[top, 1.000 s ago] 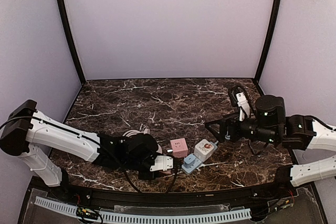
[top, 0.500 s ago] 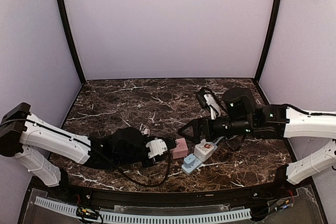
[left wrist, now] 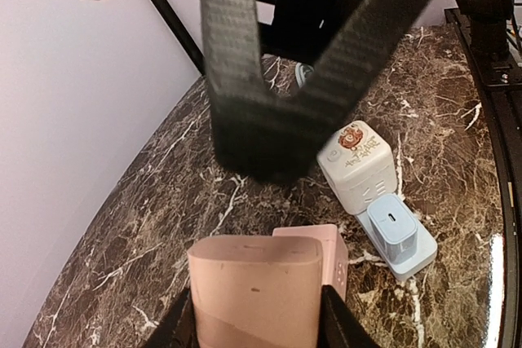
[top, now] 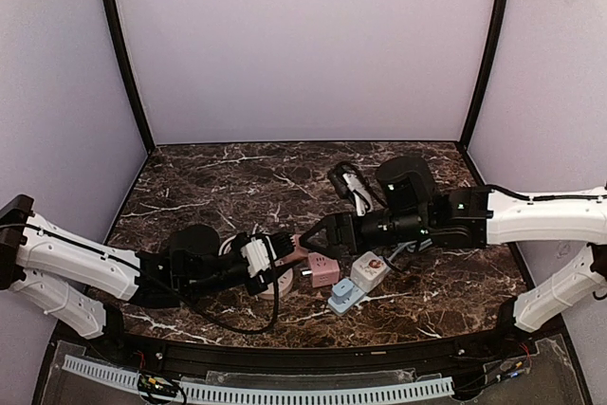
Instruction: Insert the plug
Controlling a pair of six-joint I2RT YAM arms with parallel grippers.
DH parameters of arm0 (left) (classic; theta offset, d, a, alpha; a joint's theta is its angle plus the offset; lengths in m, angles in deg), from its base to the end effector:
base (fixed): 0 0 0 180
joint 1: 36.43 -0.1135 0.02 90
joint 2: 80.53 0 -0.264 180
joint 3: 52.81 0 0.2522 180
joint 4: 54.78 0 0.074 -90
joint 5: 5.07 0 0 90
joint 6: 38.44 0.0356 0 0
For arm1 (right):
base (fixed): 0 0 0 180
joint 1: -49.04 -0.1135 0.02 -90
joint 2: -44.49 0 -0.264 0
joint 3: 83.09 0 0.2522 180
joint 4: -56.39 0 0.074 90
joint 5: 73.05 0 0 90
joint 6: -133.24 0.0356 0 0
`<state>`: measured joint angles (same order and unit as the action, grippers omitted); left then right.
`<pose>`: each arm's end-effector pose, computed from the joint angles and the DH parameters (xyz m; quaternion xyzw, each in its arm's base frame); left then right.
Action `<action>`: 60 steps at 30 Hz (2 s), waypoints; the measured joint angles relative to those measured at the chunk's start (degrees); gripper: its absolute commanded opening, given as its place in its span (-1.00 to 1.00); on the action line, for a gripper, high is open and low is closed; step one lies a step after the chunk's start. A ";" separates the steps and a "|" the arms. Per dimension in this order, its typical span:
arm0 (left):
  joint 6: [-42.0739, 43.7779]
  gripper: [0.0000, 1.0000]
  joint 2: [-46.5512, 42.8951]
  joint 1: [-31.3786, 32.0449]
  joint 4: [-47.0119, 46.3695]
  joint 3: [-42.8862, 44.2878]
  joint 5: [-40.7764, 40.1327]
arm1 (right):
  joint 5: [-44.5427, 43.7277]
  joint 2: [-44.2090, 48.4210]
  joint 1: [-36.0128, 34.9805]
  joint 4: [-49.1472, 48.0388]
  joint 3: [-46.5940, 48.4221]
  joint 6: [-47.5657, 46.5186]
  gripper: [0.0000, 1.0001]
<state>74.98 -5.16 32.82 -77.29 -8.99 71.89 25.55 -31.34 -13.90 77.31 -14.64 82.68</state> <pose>0.1051 -0.2549 0.2199 0.4958 0.5751 -0.1716 0.6277 0.1325 0.2710 0.2853 -0.2120 0.8303 0.4388 0.2703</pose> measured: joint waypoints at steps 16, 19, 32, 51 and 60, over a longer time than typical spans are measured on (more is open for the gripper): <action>0.61 -0.97 2.32 -0.26 -3.32 -0.11 1.42 | 3.52 -10.38 -0.76 -0.11 6.69 -0.35 -0.11; 0.61 -0.95 2.49 -0.26 -3.32 -0.11 1.46 | 3.21 -11.69 -0.81 0.31 7.30 -0.46 -0.24; 0.07 0.97 3.58 -0.26 -5.40 -0.11 -0.35 | 1.49 -13.60 -1.22 3.74 9.94 -1.51 -1.00; -30.49 0.70 -7.78 -5.66 9.94 -6.64 -12.44 | -18.91 -16.31 0.90 19.02 18.69 -13.40 -1.00; -41.57 0.56 -3.34 -18.40 15.80 -5.42 0.44 | -21.40 -9.18 1.46 19.87 15.13 -13.35 -1.00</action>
<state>33.41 -8.50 14.42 -61.49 -14.41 72.33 4.15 -40.52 -12.44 97.18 0.49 69.33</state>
